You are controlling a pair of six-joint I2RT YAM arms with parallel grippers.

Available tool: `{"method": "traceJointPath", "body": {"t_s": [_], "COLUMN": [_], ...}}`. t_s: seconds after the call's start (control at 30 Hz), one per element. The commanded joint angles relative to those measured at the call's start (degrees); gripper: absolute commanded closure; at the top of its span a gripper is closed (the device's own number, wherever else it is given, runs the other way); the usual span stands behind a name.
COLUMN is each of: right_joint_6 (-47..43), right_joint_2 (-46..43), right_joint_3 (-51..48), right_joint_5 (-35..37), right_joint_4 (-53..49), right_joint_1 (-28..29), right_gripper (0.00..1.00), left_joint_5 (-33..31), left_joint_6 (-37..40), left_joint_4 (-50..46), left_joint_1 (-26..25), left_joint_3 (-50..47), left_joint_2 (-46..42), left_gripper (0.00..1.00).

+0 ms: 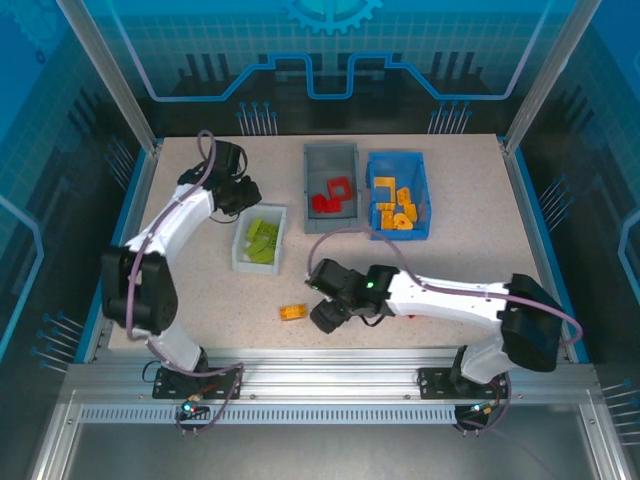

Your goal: Sort the legos into containers by color

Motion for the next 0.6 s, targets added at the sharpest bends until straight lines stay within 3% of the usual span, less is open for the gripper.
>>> {"method": "traceJointPath", "body": {"t_s": [0.0,0.27,0.57], "right_joint_6": [-13.88,-21.55,-21.50], "right_joint_2": [5.58,19.10,30.81], "right_joint_3": [4.23,13.60,23.63], "right_joint_5": [-2.49,-4.35,-1.31], "right_joint_4": [-0.89,-0.63,-2.93], "right_joint_1": [1.91,2.97,0.66], "right_gripper": [0.20,0.16,0.18], "left_joint_5": [4.24,5.67,11.70], "left_joint_6": [-3.70,-6.07,-7.21], "left_joint_4": [-1.64,-14.83,-30.21], "left_joint_1": [-2.03,-3.05,-3.09], "left_joint_3": [-4.11,-13.74,-18.48], "left_joint_2": [-8.40,-32.04,-49.66], "left_gripper": [0.74,0.63,0.60]}}
